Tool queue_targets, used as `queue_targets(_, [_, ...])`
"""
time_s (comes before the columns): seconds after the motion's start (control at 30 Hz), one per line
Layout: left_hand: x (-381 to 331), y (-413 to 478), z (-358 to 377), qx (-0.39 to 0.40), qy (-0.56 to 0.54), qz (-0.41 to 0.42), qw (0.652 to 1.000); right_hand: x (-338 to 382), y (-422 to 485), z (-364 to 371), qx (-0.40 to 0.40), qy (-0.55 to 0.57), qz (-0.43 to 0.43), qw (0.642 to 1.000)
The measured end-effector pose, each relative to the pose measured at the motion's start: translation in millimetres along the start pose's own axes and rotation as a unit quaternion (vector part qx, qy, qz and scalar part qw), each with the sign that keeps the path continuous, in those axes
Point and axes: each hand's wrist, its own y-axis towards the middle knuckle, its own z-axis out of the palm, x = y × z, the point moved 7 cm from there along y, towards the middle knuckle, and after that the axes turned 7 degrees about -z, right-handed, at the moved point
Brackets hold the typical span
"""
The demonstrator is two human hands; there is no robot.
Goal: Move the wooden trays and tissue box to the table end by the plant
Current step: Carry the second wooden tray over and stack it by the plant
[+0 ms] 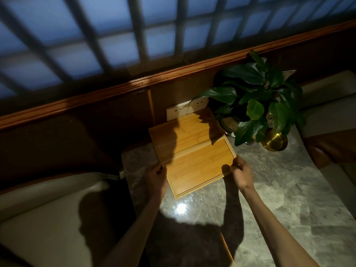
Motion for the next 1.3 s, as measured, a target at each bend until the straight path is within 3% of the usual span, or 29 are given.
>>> queue_targets(0.5, [-10.6, -7.2, -1.1, 0.044, 0.027, 0.011, 0.999, 2.2, -2.3, 3.1, 0.010, -0.016, 0.023, 1.000])
queue_targets(0.6, [-14.2, -11.8, 0.4, 0.060, 0.067, 0.026, 0.996, 4.0, -2.7, 3.2, 0.037, -0.021, 0.018, 0.999])
queue_targets(0.67, [-19.1, -22.8, 1.5, 0.047, 0.169, 0.060, 0.983, 3.7, -11.0, 4.2, 0.059, -0.054, 0.013, 0.997])
queue_targets(0.73, [-22.3, -41.1, -0.5, 0.005, 0.315, 0.115, 0.942, 6.3, -29.7, 6.8, 0.057, -0.117, -0.014, 0.991])
queue_targets(0.83, [-22.1, -87.5, -1.4, -0.020, 0.379, 0.211, 0.901, 4.7, -74.0, 20.5, 0.050, -0.212, -0.060, 0.974])
queue_targets(0.93, [-8.5, -138.9, 8.7, 0.001, 0.465, 0.309, 0.829, -8.1, -117.1, 38.1, 0.078, -0.333, -0.086, 0.936])
queue_targets(1.0, [4.7, -163.7, 10.5, 0.037, 0.498, 0.320, 0.805, -24.6, -138.5, 43.8, 0.122, -0.371, -0.063, 0.919])
queue_targets(1.17, [17.5, -216.1, 29.2, 0.105, 0.553, 0.372, 0.738, -63.6, -188.8, 11.6, 0.133, -0.368, 0.033, 0.920])
queue_targets(1.3, [42.7, -281.9, 69.4, 0.220, 0.616, 0.413, 0.634, -86.9, -243.6, -50.6, 0.040, -0.270, 0.055, 0.960])
